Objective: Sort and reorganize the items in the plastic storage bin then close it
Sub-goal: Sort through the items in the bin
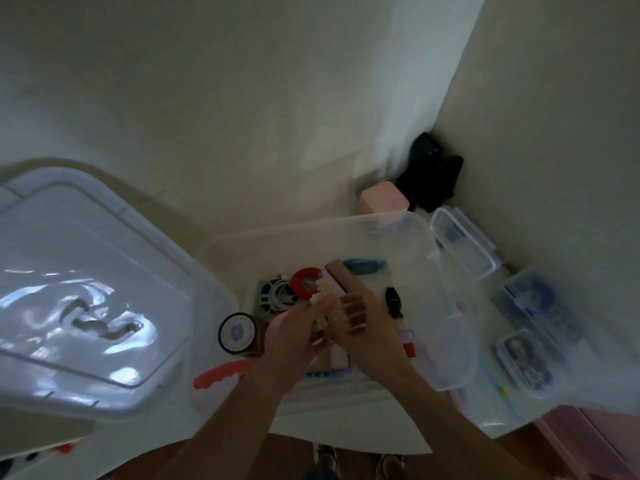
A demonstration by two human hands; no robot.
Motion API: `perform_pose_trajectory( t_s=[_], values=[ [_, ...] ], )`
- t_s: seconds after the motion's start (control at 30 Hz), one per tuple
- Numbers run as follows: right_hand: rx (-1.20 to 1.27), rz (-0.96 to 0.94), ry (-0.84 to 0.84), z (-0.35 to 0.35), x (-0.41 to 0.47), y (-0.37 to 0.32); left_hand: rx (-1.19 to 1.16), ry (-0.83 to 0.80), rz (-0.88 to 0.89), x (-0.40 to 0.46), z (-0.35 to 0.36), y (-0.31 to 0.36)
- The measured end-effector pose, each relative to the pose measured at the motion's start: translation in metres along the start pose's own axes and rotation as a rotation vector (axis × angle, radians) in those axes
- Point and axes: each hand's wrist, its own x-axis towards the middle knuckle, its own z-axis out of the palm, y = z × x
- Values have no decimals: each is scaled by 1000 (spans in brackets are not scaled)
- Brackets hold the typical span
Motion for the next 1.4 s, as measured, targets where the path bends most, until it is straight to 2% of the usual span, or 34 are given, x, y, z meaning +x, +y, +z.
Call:
perform_pose_trajectory(
  t_s=[0.1, 0.23, 0.37, 0.47, 0.53, 0.6, 0.7, 0.83, 0.93, 1.07, 1.23, 1.4],
  values=[
    [35, 6, 39, -8, -6, 2, -79, -7, -2, -3, 10, -2],
    [383, -32, 45, -31, -15, -9, -122, -144, 23, -15, 48, 4],
    [533, -16, 133, -71, -37, -22, -92, -236, 32, -32, 101, 0],
    [598, -22, 158, -107, -55, -23, -62, -304, 107, -42, 129, -14],
    [632, -9, 189, -132, -68, -19, 102, -317, 164, -52, 150, -24],
    [628, -20, 233, -156, -81, -11, 73, -331, 118, -60, 176, -38],
    [751, 28, 270, -192, -100, 7, 285, -368, 286, -71, 207, -65],
    [872, 152, 251, -231, -123, 35, 502, -187, 417, -63, 240, -102],
    [899, 223, 286, -245, -133, 57, 658, -202, 354, -53, 255, -125],
    [852, 279, 298, -253, -138, 83, 602, -260, 213, -54, 267, -139],
    [1012, 448, 283, -257, -124, 102, 639, -183, 261, -48, 269, -142],
    [1025, 414, 239, -258, -107, 104, 540, -140, 313, -41, 268, -140]
  ],
)
